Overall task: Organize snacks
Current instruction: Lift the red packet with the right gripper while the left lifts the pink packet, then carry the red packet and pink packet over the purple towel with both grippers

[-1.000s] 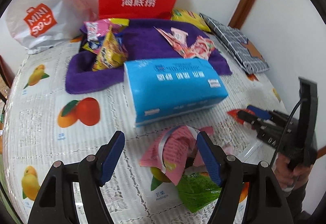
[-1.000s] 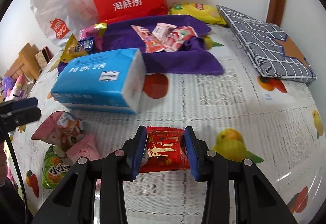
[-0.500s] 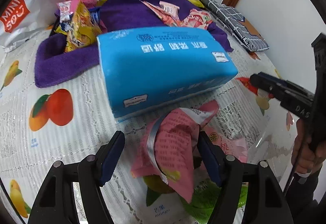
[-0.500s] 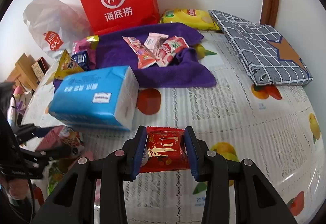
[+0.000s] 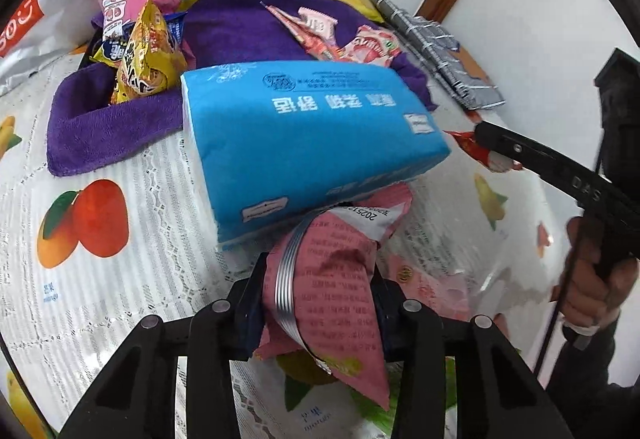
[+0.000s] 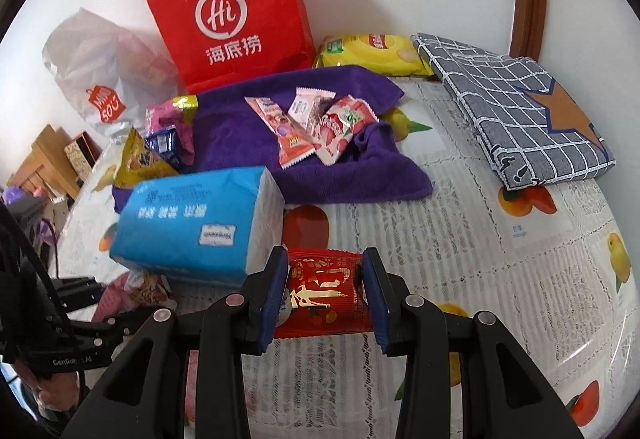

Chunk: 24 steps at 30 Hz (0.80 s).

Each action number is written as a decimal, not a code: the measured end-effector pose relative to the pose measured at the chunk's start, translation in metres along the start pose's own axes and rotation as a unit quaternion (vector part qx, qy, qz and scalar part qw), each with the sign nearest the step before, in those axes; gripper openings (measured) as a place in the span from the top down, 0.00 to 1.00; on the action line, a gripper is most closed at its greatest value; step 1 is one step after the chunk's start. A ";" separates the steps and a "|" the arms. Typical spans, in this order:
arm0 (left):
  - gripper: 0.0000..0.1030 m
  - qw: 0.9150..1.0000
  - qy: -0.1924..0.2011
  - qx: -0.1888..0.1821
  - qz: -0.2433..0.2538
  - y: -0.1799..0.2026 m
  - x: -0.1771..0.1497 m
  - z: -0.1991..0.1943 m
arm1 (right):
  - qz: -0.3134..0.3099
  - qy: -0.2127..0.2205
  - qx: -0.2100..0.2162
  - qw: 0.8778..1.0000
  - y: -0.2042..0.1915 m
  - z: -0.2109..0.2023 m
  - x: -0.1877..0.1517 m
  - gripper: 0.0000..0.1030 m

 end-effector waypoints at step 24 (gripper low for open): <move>0.61 0.998 0.050 -0.048 -0.002 0.014 0.013 -0.053 | 0.015 0.040 0.028 0.999 -0.027 -0.025 0.028 0.63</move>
Point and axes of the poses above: each gripper's, at about its wrist camera, not at the fingertips, and z roughly the way its jaws point, y to its right, x to its top, the point moved 9 cm from there along z, roughly the way its jaws point, and after that the axes turned 6 degrees about z, right-handed, at the moved point
